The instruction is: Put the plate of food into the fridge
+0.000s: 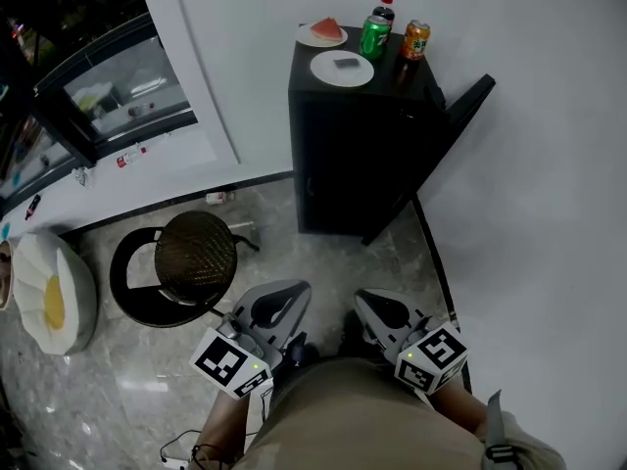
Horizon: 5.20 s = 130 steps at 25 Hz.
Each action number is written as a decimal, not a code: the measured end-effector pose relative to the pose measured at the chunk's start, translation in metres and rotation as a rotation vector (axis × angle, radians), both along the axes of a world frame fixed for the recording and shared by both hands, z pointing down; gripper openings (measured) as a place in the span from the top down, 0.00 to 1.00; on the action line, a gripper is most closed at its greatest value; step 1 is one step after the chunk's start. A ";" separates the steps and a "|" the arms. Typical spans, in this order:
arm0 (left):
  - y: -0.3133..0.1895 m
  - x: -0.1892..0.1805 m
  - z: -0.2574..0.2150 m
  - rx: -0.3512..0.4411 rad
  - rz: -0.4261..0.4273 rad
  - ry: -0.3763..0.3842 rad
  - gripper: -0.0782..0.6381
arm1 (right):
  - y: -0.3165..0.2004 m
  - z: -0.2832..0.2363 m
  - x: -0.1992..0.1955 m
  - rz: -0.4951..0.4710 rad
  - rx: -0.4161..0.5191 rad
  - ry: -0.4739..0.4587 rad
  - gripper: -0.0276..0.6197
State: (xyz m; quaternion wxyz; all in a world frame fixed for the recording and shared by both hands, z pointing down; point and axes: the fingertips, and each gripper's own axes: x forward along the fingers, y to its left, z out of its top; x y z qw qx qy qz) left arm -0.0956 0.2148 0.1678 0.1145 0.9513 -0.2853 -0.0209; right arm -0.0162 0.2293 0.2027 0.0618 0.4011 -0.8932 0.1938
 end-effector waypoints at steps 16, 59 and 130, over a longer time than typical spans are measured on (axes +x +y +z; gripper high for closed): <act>-0.060 0.077 -0.007 -0.022 -0.079 -0.072 0.88 | -0.077 -0.001 0.072 -0.073 -0.014 -0.055 0.92; -0.279 0.085 -0.001 0.119 -0.049 -0.270 0.87 | -0.222 0.019 0.105 0.025 -0.094 0.050 0.92; -0.404 0.122 0.044 0.640 0.119 -1.225 0.51 | -0.338 0.037 0.080 -0.191 -0.121 0.130 0.92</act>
